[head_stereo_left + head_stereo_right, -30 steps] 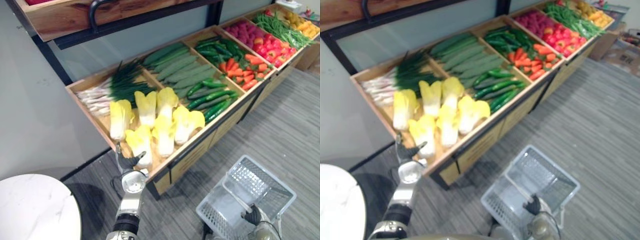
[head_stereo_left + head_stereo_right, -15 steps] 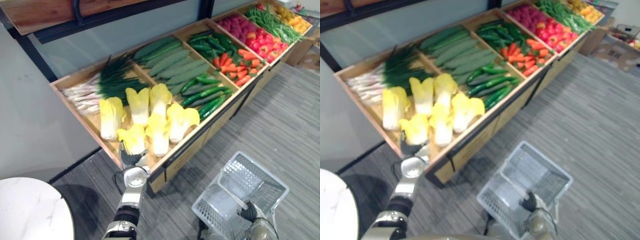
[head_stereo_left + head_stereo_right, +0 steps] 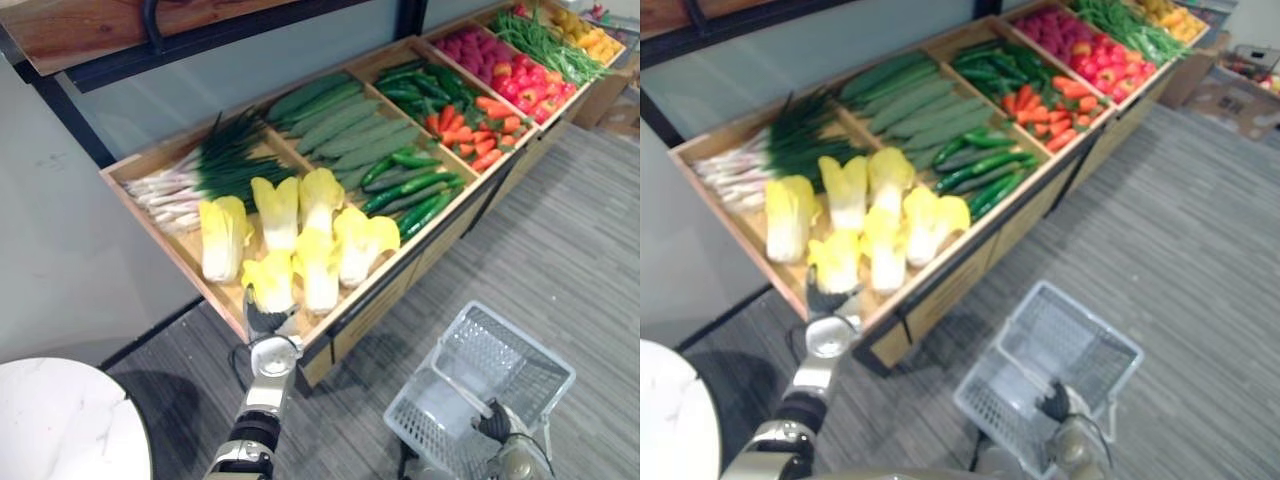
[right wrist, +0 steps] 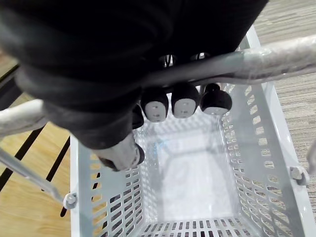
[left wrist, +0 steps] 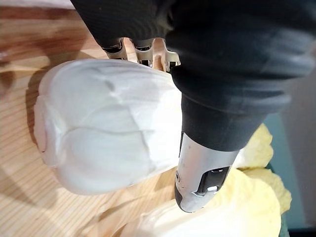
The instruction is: Pick vegetable in the basket
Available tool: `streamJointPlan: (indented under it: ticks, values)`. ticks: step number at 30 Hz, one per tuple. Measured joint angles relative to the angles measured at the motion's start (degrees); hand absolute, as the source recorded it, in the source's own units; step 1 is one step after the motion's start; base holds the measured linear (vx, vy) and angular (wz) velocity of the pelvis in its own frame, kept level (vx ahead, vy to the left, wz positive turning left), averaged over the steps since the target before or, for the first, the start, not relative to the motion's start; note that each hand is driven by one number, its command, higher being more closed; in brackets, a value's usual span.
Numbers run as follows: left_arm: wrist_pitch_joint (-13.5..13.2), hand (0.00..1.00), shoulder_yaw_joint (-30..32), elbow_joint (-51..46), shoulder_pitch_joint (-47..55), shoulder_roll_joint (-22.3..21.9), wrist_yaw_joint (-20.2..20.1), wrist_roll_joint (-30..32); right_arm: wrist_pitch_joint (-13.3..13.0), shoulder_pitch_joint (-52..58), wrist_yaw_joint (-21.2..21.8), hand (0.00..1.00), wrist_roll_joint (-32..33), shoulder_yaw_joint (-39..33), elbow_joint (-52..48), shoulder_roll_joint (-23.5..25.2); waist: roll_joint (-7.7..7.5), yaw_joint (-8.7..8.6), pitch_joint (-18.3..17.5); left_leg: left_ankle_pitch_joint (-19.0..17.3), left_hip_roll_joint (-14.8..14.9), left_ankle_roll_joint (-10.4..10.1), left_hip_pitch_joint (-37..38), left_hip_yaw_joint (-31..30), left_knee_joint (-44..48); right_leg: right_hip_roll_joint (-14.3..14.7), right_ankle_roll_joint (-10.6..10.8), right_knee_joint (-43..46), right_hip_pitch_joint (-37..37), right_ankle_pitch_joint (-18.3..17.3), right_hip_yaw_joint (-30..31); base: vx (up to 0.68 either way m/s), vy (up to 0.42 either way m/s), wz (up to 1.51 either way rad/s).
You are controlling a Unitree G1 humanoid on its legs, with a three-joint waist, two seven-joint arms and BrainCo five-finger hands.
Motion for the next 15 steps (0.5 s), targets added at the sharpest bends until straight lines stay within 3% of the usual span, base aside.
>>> streamJointPlan:
  ticks: [7, 8, 15]
  values:
    - [-1.7, 0.0, 3.7, 7.7, -4.7, 1.5, 1.8, 0.1, 0.0, -0.9, 0.1, 1.0, 0.0, 2.3, -0.3, -2.0, 0.57, 0.1, 1.3, -0.1, 0.4, -0.2, -0.7, 2.2, 0.2, 0.8, 0.0, 0.0, -2.1, 0.0, 1.9, -0.02, -0.054, -0.14]
    - [-1.7, 1.0, 4.3, 8.3, -5.1, 1.7, 2.0, 0.1, 0.0, -1.0, 0.3, 1.0, 0.0, 2.4, -0.6, -2.3, 0.75, 0.09, 1.4, -0.1, 0.4, -0.2, -0.8, 2.5, 0.2, 0.9, 0.0, 0.0, -2.3, 0.0, 2.0, -0.01, -0.048, -0.18]
    - [-1.7, 1.0, 9.0, 11.2, -7.6, 3.4, 3.6, -1.8, -1.1, -0.6, 1.5, 1.0, 0.0, 5.6, -3.5, -4.7, 1.17, 0.09, 1.5, 0.1, 1.2, -0.9, -1.4, 4.3, -0.1, 2.3, -0.5, 0.0, -4.2, -0.4, 3.6, 0.0, -0.061, -0.15]
